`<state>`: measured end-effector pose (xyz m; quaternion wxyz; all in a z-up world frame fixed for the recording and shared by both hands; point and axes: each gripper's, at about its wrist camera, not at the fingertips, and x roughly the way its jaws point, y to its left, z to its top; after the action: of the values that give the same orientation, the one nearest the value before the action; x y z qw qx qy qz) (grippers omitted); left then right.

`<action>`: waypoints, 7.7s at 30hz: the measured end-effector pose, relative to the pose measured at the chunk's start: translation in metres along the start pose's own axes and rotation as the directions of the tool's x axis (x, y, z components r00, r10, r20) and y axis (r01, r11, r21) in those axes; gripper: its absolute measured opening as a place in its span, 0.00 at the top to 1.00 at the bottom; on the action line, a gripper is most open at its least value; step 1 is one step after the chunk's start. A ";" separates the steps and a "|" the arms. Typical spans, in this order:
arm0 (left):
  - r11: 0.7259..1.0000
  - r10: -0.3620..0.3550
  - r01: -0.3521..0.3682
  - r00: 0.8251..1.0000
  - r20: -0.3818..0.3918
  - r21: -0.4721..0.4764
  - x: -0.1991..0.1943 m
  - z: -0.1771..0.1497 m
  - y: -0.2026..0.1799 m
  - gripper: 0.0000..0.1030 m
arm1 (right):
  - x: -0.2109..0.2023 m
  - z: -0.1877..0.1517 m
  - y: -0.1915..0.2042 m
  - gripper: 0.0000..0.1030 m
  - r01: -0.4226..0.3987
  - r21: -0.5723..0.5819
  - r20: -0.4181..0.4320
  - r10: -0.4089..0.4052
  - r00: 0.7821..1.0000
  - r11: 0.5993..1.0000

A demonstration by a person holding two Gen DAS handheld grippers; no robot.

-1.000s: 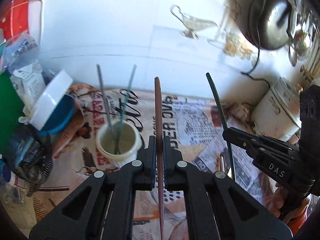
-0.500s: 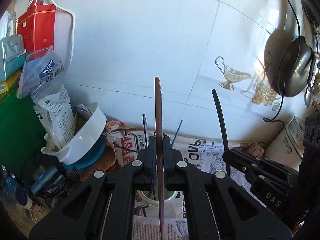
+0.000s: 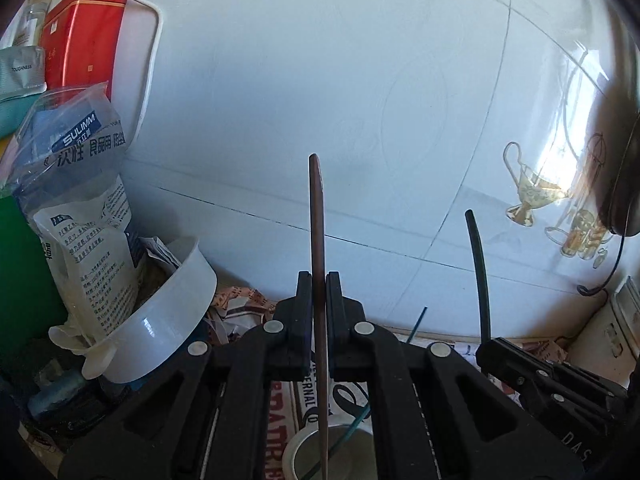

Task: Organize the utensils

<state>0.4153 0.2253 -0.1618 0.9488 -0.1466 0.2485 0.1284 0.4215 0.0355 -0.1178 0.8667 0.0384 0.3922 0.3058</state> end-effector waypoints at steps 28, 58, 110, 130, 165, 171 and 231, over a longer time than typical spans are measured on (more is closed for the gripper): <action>0.991 -0.096 0.110 0.980 -0.173 0.072 0.002 -0.047 0.010 0.96 | 0.046 -0.040 0.018 0.94 0.071 0.000 0.027 -0.071 0.997 0.997; 0.969 -0.077 0.122 0.975 -0.209 0.215 -0.115 -0.035 -0.051 0.62 | -0.115 -0.039 -0.003 0.70 0.083 -0.072 -0.061 -0.087 0.994 0.994; 0.796 0.034 0.415 0.696 -0.718 0.440 0.004 -0.273 -0.239 0.43 | -0.132 -0.190 -0.225 0.61 0.334 0.189 -0.472 -0.213 0.855 0.923; 0.798 -0.035 0.439 0.716 -0.697 0.412 0.013 -0.271 -0.262 0.76 | -0.084 -0.200 -0.221 0.61 0.325 0.169 -0.531 -0.191 0.825 0.931; 0.932 -0.149 0.306 0.813 -0.563 0.196 -0.053 -0.200 -0.170 0.78 | -0.071 -0.177 -0.180 0.73 0.360 0.093 -0.379 -0.301 0.875 0.928; 0.929 -0.174 0.315 0.838 -0.517 0.197 -0.071 -0.181 -0.166 0.78 | -0.100 -0.159 -0.165 0.73 0.351 0.098 -0.279 -0.313 0.908 0.931; 0.954 -0.188 0.252 0.924 -0.334 0.163 -0.113 -0.088 -0.069 0.78 | -0.034 -0.204 -0.116 0.80 0.281 0.040 -0.570 -0.209 0.795 0.959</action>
<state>0.3032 0.1119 -0.1628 0.9154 -0.0948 0.3901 -0.0304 0.3186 -0.1132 -0.2717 0.7418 -0.0511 0.6482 0.1639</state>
